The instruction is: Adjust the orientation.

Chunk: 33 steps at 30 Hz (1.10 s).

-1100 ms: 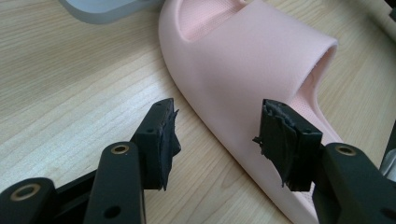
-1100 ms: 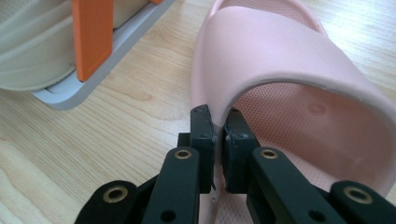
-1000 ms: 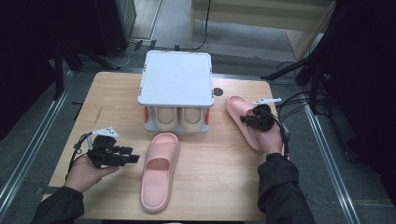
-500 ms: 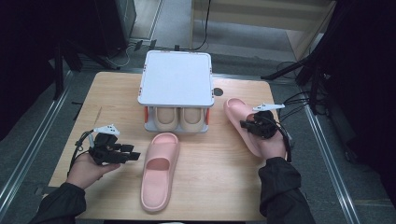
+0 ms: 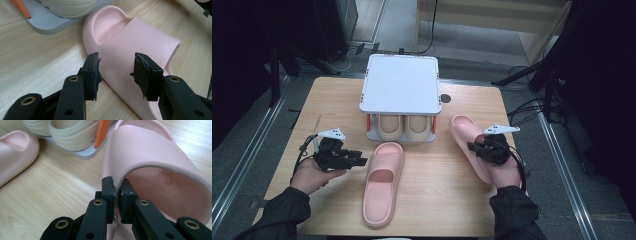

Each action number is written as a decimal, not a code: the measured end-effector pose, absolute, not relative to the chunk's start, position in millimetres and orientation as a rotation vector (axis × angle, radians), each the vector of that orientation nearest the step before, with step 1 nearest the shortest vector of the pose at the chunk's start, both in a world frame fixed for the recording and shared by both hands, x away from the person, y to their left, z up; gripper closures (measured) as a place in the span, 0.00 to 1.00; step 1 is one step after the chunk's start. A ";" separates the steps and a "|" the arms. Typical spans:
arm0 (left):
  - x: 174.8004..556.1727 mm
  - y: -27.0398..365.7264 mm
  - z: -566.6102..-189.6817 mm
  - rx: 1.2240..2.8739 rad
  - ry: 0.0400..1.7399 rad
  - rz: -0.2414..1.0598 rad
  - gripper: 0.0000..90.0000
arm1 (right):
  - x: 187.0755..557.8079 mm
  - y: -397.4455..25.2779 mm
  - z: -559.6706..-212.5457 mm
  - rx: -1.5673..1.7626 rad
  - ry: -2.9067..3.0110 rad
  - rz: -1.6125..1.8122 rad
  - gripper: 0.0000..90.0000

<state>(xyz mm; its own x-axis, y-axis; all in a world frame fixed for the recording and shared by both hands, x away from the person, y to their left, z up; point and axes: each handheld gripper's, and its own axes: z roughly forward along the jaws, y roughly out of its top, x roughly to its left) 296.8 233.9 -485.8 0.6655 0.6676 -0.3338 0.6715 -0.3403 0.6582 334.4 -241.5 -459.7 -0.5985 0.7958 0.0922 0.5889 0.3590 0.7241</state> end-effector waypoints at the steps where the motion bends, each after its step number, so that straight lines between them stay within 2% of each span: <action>1: 297.4 233.7 -485.6 2.067 1.032 -0.011 0.62 | 330.1 -240.2 -458.8 1.227 2.352 1.082 0.95; 15: 303.9 229.7 -484.8 2.088 1.025 -0.018 0.64 | 285.2 -203.6 -462.9 1.140 2.450 1.077 0.95; 25: 302.0 228.4 -483.9 2.086 1.007 -0.012 0.64 | 278.4 -176.7 -471.1 1.086 2.510 1.056 0.95; 33: 301.7 225.8 -484.1 2.081 0.980 -0.016 0.70 | 277.9 -159.0 -482.6 1.062 2.564 1.039 0.94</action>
<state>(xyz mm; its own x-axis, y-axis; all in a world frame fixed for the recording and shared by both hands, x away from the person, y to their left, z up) 301.7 225.8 -484.1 0.6976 0.6369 -0.3283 0.6476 -0.3643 0.6693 277.9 -159.0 -482.6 -0.7294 0.6773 0.0963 0.5532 0.5011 0.6655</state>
